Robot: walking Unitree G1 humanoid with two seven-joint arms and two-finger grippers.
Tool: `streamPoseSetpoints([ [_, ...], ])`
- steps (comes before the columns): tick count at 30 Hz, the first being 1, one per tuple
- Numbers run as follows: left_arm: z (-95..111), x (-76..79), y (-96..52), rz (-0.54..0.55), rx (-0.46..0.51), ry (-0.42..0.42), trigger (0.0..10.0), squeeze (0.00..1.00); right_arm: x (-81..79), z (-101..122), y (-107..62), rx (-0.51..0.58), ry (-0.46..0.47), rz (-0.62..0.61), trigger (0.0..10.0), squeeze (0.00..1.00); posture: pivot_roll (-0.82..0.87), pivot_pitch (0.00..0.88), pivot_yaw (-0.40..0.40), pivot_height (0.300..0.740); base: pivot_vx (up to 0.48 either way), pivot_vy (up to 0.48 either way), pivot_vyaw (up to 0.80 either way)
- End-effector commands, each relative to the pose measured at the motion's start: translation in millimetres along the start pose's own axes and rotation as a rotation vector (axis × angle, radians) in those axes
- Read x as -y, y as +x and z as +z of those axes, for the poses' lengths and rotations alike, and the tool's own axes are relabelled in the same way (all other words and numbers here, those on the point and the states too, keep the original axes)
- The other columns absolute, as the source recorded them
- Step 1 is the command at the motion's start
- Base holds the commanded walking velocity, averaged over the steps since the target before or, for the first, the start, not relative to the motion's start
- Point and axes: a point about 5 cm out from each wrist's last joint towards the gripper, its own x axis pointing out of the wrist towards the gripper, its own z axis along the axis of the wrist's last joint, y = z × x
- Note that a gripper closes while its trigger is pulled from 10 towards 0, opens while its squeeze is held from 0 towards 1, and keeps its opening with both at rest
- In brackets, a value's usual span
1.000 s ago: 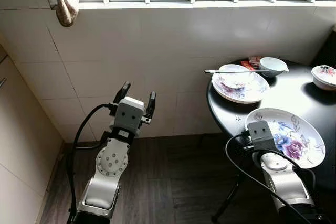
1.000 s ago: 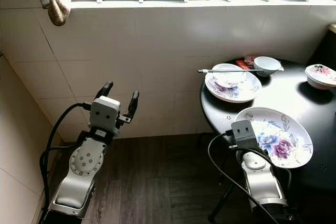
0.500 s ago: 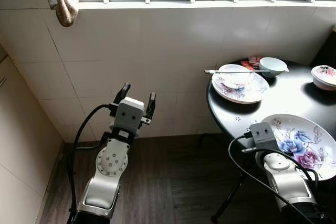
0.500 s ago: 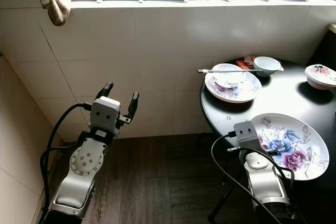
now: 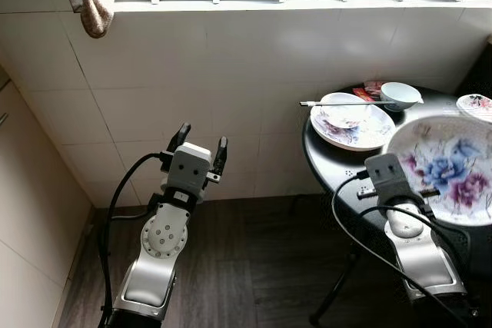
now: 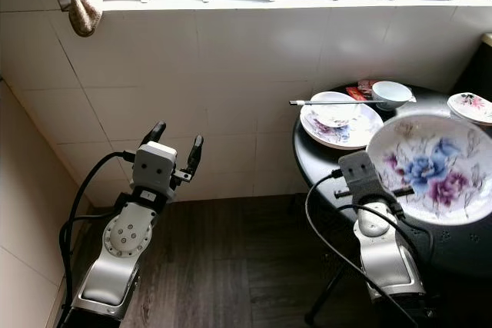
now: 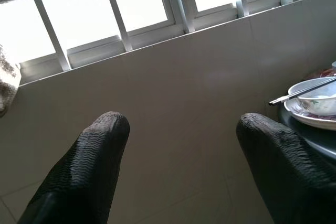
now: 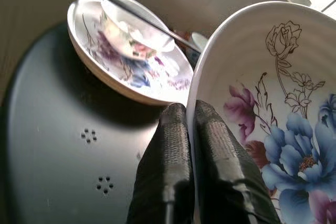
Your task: Kitchen organization
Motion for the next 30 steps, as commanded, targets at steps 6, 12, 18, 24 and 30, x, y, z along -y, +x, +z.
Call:
streamPoseSetpoints([
  [6,-3.3,0.9,0.2,0.002,-0.023,0.005,10.0,0.00,-11.5,35.7,-6.0,0.218,-0.006,0.051,0.0,0.00,0.06,0.000,-0.059,0.740,0.000,0.000,0.27],
  [12,-3.7,1.0,0.4,0.002,-0.026,0.006,10.0,0.00,-32.6,51.0,-17.7,0.345,-0.043,0.172,0.0,0.00,0.06,0.000,-0.059,0.740,0.000,0.000,0.80],
  [18,-4.0,0.6,0.3,0.004,-0.029,0.008,10.0,0.00,-45.3,62.5,-28.9,0.463,-0.091,0.272,0.0,0.00,0.06,0.000,-0.059,0.740,0.000,0.000,0.80],
  [24,-4.5,-0.3,0.8,0.011,-0.030,0.013,10.0,0.00,-55.7,66.7,-37.0,0.525,-0.107,0.349,0.0,0.00,0.06,0.000,-0.060,0.740,0.000,0.000,0.80],
  [30,-3.7,-4.0,1.8,0.030,-0.026,0.023,10.0,0.00,-58.3,65.1,-38.1,0.530,-0.111,0.370,0.0,0.00,0.06,0.000,-0.059,0.740,0.000,0.000,0.80],
])
